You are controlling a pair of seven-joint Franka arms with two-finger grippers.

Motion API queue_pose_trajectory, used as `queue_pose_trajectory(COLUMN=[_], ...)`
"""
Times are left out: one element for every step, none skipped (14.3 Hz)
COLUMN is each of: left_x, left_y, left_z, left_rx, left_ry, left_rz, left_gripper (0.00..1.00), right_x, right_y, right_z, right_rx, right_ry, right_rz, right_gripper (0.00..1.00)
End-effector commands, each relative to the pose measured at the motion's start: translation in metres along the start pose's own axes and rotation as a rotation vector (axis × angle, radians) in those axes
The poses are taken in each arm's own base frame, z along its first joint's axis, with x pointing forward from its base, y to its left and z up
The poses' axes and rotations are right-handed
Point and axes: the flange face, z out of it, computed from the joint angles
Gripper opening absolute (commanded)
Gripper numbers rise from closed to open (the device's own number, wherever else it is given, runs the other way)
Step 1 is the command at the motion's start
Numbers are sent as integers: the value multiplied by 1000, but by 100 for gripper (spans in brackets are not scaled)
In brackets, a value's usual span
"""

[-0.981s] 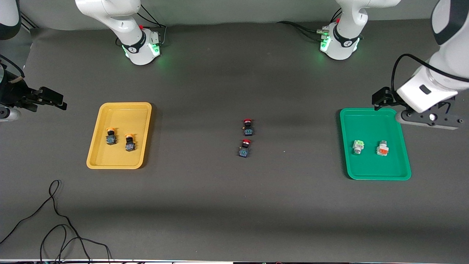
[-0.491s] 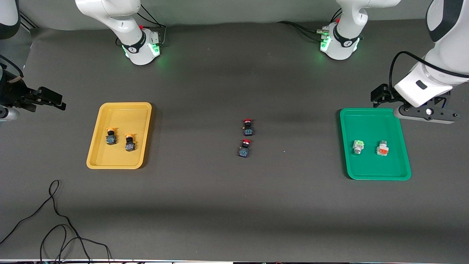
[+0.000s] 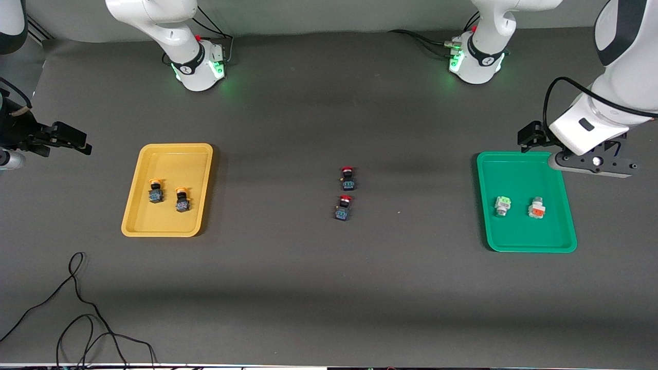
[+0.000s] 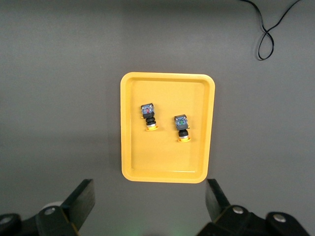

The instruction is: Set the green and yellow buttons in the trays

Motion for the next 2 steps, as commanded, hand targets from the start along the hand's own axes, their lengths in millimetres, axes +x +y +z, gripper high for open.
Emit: queue_pose_trajectory(left_x=[-1, -1], left_y=[-1, -2], left_z=[-8, -11], left_rx=[5, 7], left_ry=[0, 6], left_rz=[8, 3], left_gripper=[100, 100], right_x=[1, 1], right_y=[2, 2], right_z=[-5, -5], right_rx=[-17, -17], right_ry=[4, 4], right_rz=[21, 21], right_gripper=[100, 100])
